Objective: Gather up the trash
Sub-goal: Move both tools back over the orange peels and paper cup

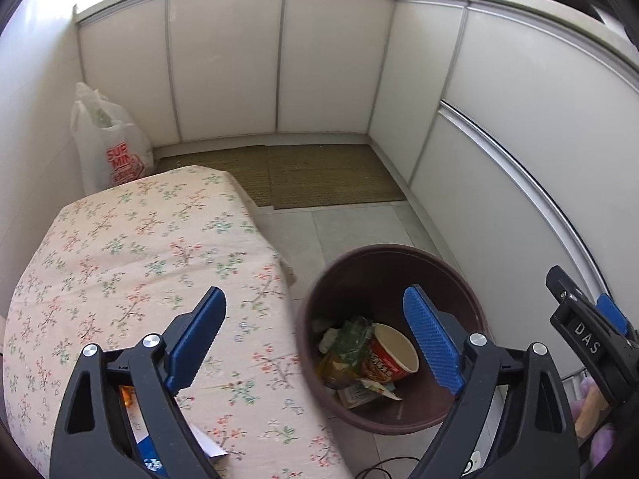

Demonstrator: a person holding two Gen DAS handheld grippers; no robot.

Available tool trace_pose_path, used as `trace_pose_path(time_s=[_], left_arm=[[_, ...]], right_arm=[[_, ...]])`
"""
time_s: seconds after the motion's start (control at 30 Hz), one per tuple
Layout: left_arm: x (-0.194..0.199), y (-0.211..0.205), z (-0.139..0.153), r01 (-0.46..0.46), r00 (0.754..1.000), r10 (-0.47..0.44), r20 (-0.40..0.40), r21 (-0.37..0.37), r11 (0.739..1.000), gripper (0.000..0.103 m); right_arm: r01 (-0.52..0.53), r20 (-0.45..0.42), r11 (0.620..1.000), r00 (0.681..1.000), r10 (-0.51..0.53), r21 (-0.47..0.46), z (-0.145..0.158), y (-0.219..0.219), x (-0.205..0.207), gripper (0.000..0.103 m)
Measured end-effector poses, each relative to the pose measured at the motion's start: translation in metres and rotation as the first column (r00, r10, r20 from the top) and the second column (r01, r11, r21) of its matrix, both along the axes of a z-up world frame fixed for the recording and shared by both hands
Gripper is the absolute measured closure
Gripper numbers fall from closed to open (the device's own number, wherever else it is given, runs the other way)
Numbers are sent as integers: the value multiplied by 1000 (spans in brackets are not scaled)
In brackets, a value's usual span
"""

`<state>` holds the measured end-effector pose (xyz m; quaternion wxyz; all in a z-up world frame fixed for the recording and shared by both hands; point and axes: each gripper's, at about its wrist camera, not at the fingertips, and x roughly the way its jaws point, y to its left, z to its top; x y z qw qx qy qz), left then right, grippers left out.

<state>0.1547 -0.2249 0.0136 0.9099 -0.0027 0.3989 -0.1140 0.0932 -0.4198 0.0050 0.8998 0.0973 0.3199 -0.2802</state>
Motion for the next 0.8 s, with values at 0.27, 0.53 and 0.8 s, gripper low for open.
trace_pose_path(time_s=[0.27, 0.53, 0.8], left_arm=[[-9, 65, -1, -126, 992, 127, -11, 7, 992, 15], [-22, 128, -4, -228, 973, 228, -23, 24, 973, 15], [-35, 200, -18, -339, 937, 342, -70, 50, 939, 15]], right_arm=[[-151, -1, 988, 989, 151, -25, 3, 64, 13, 7], [-280, -8, 958, 960, 280, -60, 8, 133, 26, 7], [-416, -53, 904, 909, 413, -96, 5, 202, 37, 7]])
